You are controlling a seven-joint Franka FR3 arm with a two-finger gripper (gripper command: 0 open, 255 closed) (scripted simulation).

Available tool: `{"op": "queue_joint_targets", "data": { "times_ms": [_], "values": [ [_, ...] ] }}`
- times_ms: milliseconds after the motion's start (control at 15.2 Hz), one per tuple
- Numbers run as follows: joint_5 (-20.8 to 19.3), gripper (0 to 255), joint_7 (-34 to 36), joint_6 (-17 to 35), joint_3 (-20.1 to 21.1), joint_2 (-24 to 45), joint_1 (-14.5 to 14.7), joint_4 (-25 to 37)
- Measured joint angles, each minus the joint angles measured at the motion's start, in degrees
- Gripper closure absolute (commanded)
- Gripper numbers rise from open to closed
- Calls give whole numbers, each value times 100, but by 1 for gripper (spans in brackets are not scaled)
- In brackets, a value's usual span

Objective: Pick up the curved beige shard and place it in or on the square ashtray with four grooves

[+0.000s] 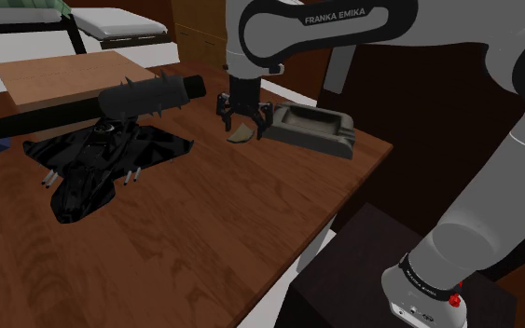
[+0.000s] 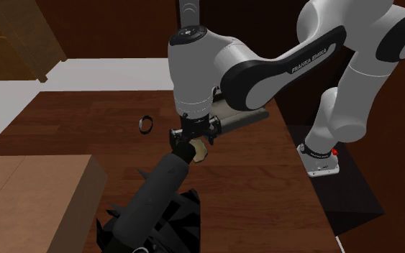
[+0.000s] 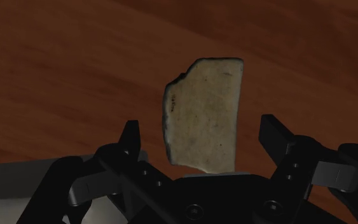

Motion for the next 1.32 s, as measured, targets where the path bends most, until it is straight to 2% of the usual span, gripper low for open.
{"op": "queue_joint_targets", "data": {
  "times_ms": [132, 198, 858, 1320],
  "values": [
    [0, 0, 0, 3, 0, -1, 0, -3],
    [0, 255, 0, 3, 0, -1, 0, -3],
    [2, 255, -2, 21, 0, -18, -1, 10],
    [11, 255, -5, -430, 3, -17, 2, 417]
  ]
}}
